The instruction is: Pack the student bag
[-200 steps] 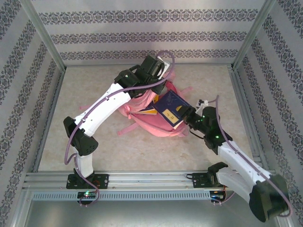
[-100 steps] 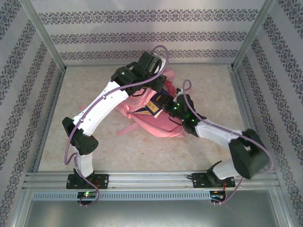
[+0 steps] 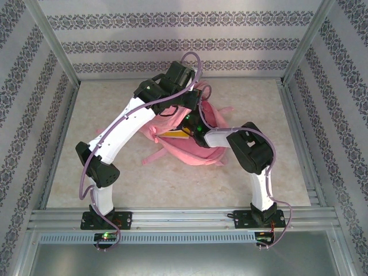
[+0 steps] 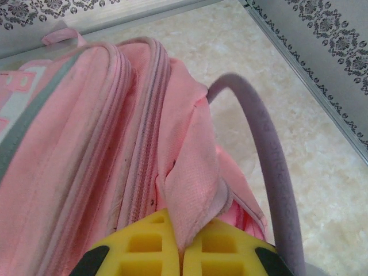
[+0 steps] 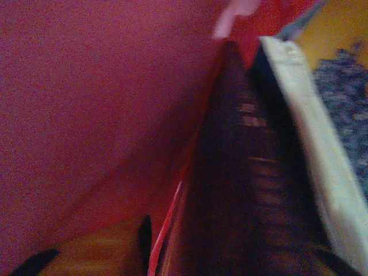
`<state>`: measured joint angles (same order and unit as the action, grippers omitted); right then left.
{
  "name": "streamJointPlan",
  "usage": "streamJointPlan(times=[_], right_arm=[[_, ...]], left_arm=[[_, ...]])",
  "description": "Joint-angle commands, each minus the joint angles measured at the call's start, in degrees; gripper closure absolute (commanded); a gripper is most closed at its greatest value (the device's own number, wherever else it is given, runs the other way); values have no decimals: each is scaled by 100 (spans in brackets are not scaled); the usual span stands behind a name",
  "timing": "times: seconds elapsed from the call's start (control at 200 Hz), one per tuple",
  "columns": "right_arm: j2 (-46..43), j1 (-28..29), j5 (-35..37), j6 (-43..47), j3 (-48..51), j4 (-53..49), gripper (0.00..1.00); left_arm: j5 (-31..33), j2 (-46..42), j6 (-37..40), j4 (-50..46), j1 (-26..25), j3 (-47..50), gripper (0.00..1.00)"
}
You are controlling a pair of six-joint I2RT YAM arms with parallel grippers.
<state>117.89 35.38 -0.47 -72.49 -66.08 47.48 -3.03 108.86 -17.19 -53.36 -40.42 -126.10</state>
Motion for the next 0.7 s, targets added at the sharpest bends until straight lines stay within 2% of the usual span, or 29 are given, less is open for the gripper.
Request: streamJointPlan(times=[0.0,0.165,0.345,0.435,0.57,0.694], right_arm=[[-229,27,-477,140,38,490,51],[-1348,-124,-679,417,1074,165,38],[-2364,-360,-930,658,1981,-299,34],[-2735,-478,-1053,786,2269,-459,34],[-3307,-704,-1245,983,2508,-1428,37],[-4388,-1116,-1148,1094,3045,-2612,48]], left_arm=[[-242,-88,-130,607,3,-349,100],[-159,-13,-145,608,61,-338,94],[-129,24,-249,837,109,-242,93],[-140,23,-289,969,149,-163,93],[-232,22,-347,1078,203,-6,92],[-427,-23,-382,1211,208,319,92]])
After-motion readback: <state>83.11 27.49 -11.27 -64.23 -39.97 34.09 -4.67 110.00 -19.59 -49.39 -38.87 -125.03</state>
